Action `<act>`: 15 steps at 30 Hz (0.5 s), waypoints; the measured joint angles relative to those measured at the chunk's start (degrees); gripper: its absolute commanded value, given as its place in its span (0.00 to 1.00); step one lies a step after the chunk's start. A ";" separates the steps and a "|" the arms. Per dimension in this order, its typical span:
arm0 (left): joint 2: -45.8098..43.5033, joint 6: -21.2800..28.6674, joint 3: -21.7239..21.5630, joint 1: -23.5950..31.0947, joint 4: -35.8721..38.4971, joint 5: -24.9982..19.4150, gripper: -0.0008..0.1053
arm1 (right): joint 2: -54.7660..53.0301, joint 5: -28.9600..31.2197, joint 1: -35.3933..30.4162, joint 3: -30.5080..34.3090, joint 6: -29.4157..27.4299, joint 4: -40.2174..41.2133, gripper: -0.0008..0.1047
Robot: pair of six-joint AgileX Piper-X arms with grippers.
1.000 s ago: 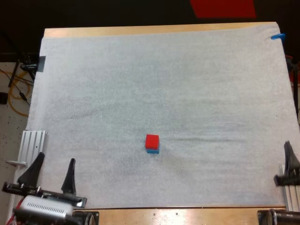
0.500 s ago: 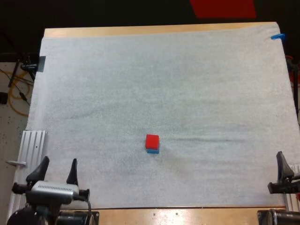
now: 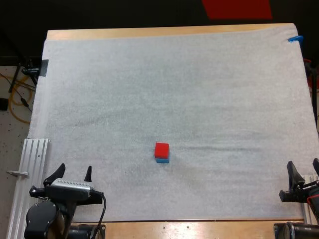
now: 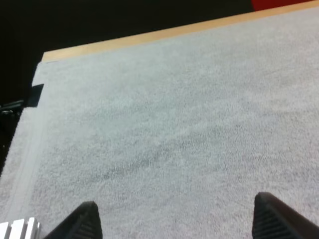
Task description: Stack red cube on blue cube
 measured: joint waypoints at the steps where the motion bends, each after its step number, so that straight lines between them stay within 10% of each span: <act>1: 0.00 0.00 0.00 0.00 -0.18 0.01 0.60 | 0.00 0.00 0.00 0.00 -0.01 0.46 0.58; 15: 0.00 0.00 0.00 0.00 -0.25 0.01 0.60 | 0.00 0.00 0.00 0.00 0.20 2.57 0.58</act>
